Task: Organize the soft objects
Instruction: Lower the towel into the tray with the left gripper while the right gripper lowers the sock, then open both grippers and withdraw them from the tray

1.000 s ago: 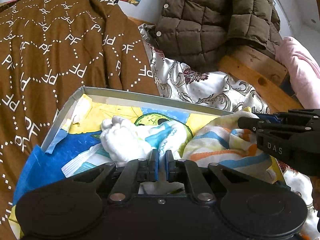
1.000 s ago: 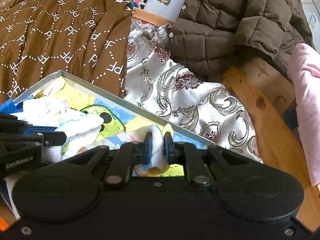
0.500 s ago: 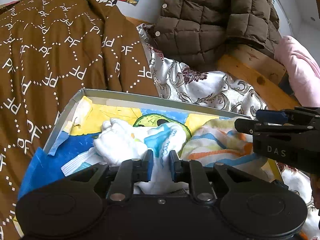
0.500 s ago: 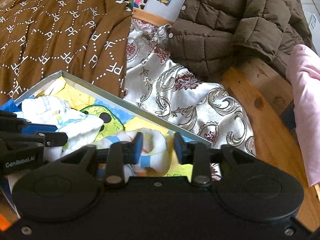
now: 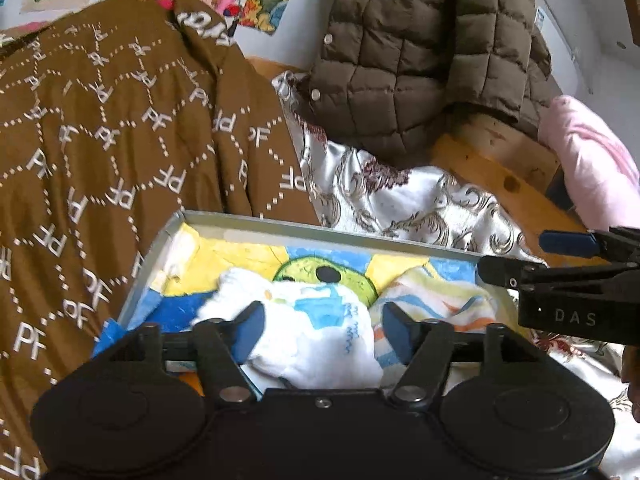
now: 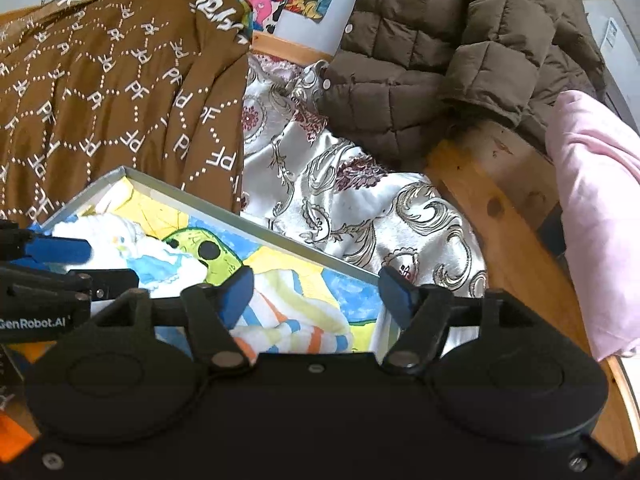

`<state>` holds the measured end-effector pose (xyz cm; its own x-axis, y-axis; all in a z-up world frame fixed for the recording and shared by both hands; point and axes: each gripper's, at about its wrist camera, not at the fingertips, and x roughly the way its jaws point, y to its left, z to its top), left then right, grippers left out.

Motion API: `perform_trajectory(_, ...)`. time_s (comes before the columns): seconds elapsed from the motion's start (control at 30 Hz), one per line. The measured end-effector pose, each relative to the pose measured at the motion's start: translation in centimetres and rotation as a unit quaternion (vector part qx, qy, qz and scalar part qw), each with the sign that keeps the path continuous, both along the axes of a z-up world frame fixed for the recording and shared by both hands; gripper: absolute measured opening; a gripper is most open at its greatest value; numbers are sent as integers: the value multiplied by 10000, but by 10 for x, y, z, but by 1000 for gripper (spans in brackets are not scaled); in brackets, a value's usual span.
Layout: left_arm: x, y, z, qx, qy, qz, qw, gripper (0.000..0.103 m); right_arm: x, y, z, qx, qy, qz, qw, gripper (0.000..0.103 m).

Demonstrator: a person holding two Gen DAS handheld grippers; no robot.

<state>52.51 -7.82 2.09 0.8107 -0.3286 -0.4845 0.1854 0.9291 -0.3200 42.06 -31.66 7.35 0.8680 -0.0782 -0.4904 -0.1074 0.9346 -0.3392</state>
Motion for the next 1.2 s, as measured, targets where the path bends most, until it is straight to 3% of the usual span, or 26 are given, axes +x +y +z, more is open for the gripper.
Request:
perform_trajectory(0.1, -10, 9, 9, -53, -116, 137, 9998, 81, -11, -1, 13, 176, -55, -61, 9998, 75)
perform_trajectory(0.37, -38, 38, 40, 10, -275, 250, 9993, 88, -51, 2, 53, 571, -268, -159, 9979, 92)
perform_trajectory(0.5, -59, 51, 60, 73, -486, 286, 9984, 99, -79, 13, 75, 664, -444, -50, 9968, 102)
perform_trajectory(0.93, -137, 82, 103, 527, -949, 214, 9939, 102, -196, 52, 130, 1078, -804, 80, 9909, 102)
perform_trajectory(1.2, -183, 91, 113, 644, -1029, 158, 9925, 102, -275, 67, 140, 1360, -837, 113, 9871, 102)
